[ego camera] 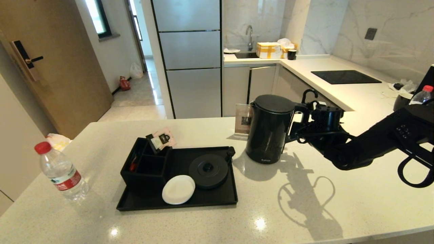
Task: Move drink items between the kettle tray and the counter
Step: Return the kettle to its original position
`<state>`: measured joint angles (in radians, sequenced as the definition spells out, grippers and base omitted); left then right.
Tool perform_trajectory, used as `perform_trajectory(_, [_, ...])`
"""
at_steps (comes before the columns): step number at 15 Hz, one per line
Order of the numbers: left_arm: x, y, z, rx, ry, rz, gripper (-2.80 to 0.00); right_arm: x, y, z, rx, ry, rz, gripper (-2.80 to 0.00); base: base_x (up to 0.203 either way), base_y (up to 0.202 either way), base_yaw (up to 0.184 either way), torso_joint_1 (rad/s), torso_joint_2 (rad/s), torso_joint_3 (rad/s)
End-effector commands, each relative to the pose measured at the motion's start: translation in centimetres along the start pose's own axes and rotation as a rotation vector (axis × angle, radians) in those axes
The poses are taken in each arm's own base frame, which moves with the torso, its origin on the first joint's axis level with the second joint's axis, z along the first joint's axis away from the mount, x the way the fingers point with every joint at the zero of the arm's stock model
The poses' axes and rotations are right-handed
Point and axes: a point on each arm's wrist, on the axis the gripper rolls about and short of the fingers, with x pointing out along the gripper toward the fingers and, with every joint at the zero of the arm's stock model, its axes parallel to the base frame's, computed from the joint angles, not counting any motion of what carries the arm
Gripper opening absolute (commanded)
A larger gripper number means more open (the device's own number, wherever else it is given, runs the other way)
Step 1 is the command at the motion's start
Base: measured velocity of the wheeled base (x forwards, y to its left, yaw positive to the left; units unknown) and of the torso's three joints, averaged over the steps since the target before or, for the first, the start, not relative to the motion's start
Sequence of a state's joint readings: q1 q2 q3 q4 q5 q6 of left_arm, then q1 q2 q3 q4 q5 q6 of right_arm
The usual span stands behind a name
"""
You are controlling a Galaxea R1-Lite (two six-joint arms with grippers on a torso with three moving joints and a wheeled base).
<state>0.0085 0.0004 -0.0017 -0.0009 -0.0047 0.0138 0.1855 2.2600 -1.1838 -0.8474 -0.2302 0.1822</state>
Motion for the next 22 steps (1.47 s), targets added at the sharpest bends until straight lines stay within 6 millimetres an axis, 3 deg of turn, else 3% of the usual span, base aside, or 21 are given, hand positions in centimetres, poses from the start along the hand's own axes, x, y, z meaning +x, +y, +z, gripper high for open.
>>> perform_trajectory(1, [0.0, 0.0, 0.0, 0.0, -0.002, 0.001, -2.8, -0.1, 0.0, 0.4, 0.007, -0.015, 0.003, -2.8, 0.0, 0.0, 0.0, 0.0, 0.0, 0.0])
perform_trajectory(4, [0.0, 0.0, 0.0, 0.0, -0.001, 0.001, -2.8, -0.6, 0.1, 1.1, 0.015, -0.03, 0.006, -2.8, 0.0, 0.0, 0.0, 0.0, 0.0, 0.0])
perform_trajectory(6, [0.0, 0.0, 0.0, 0.0, -0.001, 0.001, -2.8, -2.5, 0.6, 4.0, 0.044, -0.092, 0.023, -2.8, 0.0, 0.0, 0.0, 0.0, 0.0, 0.0])
perform_trajectory(8, [0.0, 0.0, 0.0, 0.0, -0.002, 0.001, -2.8, -3.0, 1.0, 4.3, 0.053, -0.094, 0.024, -2.8, 0.0, 0.0, 0.0, 0.0, 0.0, 0.0])
perform_trajectory(11, [0.0, 0.0, 0.0, 0.0, -0.002, 0.001, -2.8, -7.2, 4.3, 8.0, 0.084, -0.183, 0.088, -2.8, 0.0, 0.0, 0.0, 0.0, 0.0, 0.0])
perform_trajectory(12, [0.0, 0.0, 0.0, 0.0, -0.001, 0.001, -2.8, -8.5, 6.8, 7.9, 0.079, -0.181, 0.134, -2.8, 0.0, 0.0, 0.0, 0.0, 0.0, 0.0])
perform_trajectory(17, [0.0, 0.0, 0.0, 0.0, -0.002, 0.001, -2.8, -10.2, 13.4, 5.7, 0.041, -0.143, 0.235, -2.8, 0.0, 0.0, 0.0, 0.0, 0.0, 0.0])
perform_trajectory(20, [0.0, 0.0, 0.0, 0.0, -0.002, 0.001, -2.8, -10.2, 14.2, 5.0, 0.027, -0.131, 0.249, -2.8, 0.0, 0.0, 0.0, 0.0, 0.0, 0.0])
perform_trajectory(22, [0.0, 0.0, 0.0, 0.0, -0.002, 0.001, -2.8, -9.5, 16.6, 1.0, -0.028, -0.056, 0.278, -2.8, 0.0, 0.0, 0.0, 0.0, 0.0, 0.0])
